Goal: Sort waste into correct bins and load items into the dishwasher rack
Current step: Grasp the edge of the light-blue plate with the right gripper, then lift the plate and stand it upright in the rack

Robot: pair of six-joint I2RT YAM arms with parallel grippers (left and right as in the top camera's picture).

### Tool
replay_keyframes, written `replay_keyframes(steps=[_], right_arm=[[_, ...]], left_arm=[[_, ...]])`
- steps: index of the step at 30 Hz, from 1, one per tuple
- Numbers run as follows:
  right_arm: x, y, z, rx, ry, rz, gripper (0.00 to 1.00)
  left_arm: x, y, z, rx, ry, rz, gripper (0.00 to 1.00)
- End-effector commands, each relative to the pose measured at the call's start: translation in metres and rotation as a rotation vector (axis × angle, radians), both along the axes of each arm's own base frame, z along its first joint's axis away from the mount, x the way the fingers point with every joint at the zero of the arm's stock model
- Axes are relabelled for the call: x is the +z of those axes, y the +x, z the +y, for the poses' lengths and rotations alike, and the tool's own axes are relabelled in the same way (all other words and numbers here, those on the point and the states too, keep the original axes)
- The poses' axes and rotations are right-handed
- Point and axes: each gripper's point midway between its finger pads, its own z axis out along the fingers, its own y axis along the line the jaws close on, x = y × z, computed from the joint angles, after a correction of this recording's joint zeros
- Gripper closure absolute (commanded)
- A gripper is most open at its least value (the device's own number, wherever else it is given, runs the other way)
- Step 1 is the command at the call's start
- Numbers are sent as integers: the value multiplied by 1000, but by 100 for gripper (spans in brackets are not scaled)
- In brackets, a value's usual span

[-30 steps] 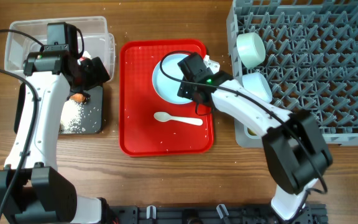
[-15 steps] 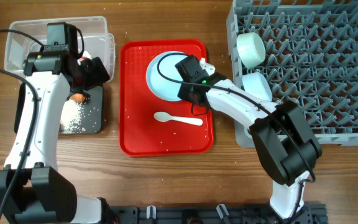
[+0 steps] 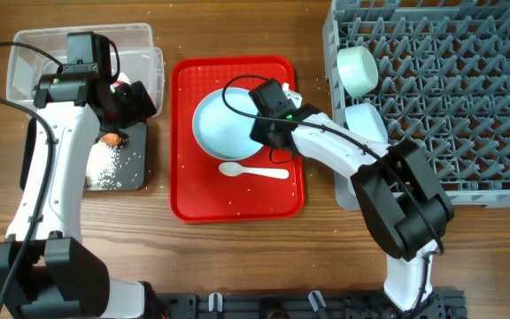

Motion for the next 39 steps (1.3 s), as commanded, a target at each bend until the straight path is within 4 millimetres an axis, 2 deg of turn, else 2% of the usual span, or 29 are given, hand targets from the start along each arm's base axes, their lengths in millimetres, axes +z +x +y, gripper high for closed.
replay_keyframes(steps=[1,5,8,9,10,11,12,13,14,15,17,19,21,24,29,31,34,37,39], right_arm=[[-13,-9,7,29,23,56,96],[1,-9,15,110,56,38,96],[37,-6,4,167,31,-25,96],[56,-3,-2,181,33,-59,96],[86,2,-13,190,41,-119,96],[103,5,-20,196,43,-156,96],[131,8,-31,203,43,-216,96],[152,10,-42,205,31,-267,96],[163,10,-50,200,18,-296,96],[187,10,-69,176,-31,-358,96],[220,8,-103,139,-154,-451,96],[244,4,-138,55,-288,-511,96],[271,-5,-184,-64,-464,-559,96],[298,-17,-241,-236,-664,-585,96],[308,-23,-317,-447,-861,-530,96],[306,-17,-339,-490,-898,-511,96],[296,1,-357,-473,-964,-474,96],[276,23,-359,-395,-1039,-424,96],[264,31,-362,-388,-1085,-388,96]], left_arm=[[3,-2,3,13,8,-10,0],[3,-2,3,12,8,-10,0],[3,-2,3,13,8,-10,0],[3,-2,3,12,8,-10,0],[3,-2,3,12,8,-10,0],[3,-2,3,12,8,-10,0],[3,-2,3,12,8,-10,0],[3,-2,3,12,8,-10,0],[3,-2,3,12,8,-10,0],[3,-2,3,12,8,-10,0],[3,-2,3,12,8,-10,0],[3,-2,3,12,8,-10,0],[3,-2,3,12,8,-10,0],[3,-2,3,12,8,-10,0],[3,-2,3,12,8,-10,0],[3,-2,3,12,8,-10,0],[3,-2,3,12,8,-10,0],[3,-2,3,13,8,-10,0],[3,-2,3,12,8,-10,0]])
